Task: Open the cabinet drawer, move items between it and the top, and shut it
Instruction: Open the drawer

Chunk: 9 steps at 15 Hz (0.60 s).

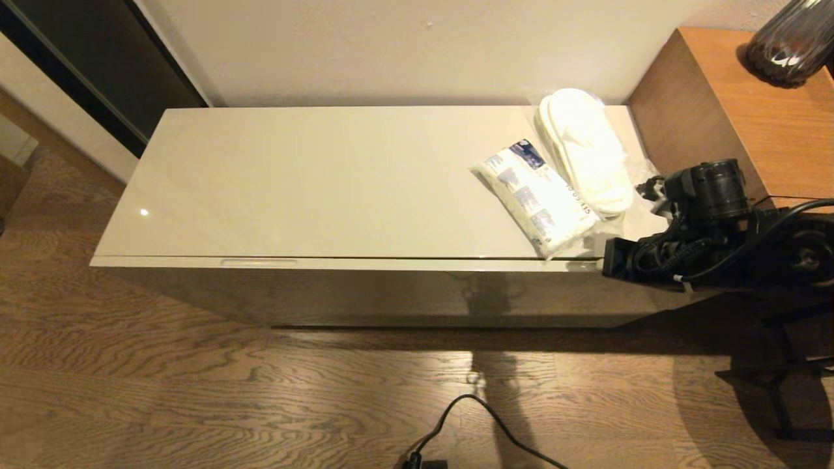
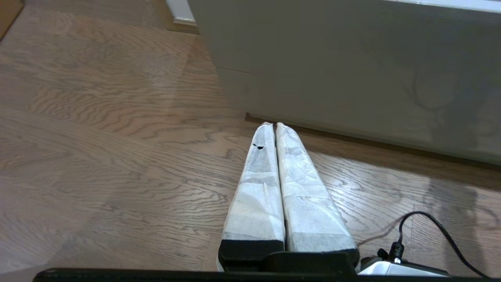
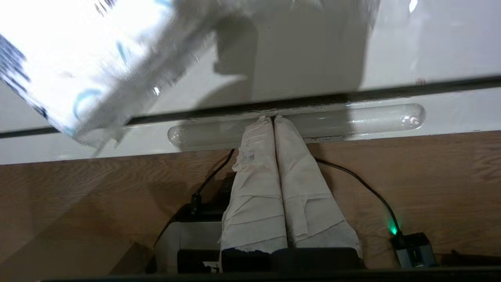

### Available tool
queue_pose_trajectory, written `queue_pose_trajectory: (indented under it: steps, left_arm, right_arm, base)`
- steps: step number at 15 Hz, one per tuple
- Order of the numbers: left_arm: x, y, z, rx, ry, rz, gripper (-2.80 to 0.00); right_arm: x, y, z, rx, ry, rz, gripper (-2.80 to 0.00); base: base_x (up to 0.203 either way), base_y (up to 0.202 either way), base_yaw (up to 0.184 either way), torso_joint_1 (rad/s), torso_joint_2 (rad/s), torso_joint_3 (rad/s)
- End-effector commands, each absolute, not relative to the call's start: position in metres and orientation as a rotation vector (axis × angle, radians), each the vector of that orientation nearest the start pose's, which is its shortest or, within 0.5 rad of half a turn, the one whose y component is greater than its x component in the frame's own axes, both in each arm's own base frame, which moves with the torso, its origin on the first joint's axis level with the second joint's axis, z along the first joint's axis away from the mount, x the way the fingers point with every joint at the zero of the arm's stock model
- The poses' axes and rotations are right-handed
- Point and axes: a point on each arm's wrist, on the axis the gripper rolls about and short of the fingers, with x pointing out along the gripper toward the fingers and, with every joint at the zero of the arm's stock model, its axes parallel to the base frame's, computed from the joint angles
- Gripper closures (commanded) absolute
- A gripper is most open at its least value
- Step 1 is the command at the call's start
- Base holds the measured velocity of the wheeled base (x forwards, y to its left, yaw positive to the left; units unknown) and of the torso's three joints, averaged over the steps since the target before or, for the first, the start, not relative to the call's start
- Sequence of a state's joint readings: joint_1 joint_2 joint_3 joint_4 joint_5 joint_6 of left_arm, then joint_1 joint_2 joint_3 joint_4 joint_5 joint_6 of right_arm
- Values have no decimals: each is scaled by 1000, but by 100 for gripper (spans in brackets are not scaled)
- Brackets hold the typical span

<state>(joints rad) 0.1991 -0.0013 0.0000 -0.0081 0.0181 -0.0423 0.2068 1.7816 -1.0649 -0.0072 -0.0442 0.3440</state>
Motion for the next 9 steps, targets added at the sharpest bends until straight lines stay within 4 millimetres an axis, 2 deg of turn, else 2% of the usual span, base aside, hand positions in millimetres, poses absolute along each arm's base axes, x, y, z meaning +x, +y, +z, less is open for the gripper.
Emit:
queue_pose_trajectory:
  steps: [1,5,9]
  left_arm:
    - [-25,-5,75,-39,-51,217,0]
    - [-25,-5,75,-39,-51,217,0]
    - [-25,-5,75,-39,-51,217,0]
  right_arm:
    - [307,64,163,255,758,18,0]
    - [294,61,162,286,777,7,0]
    - [257,55,165,318,782,6,0]
  base:
    - [0,0,0,0,0,0]
    - [0,0,0,0,0,0]
    - [0,0,0,0,0,0]
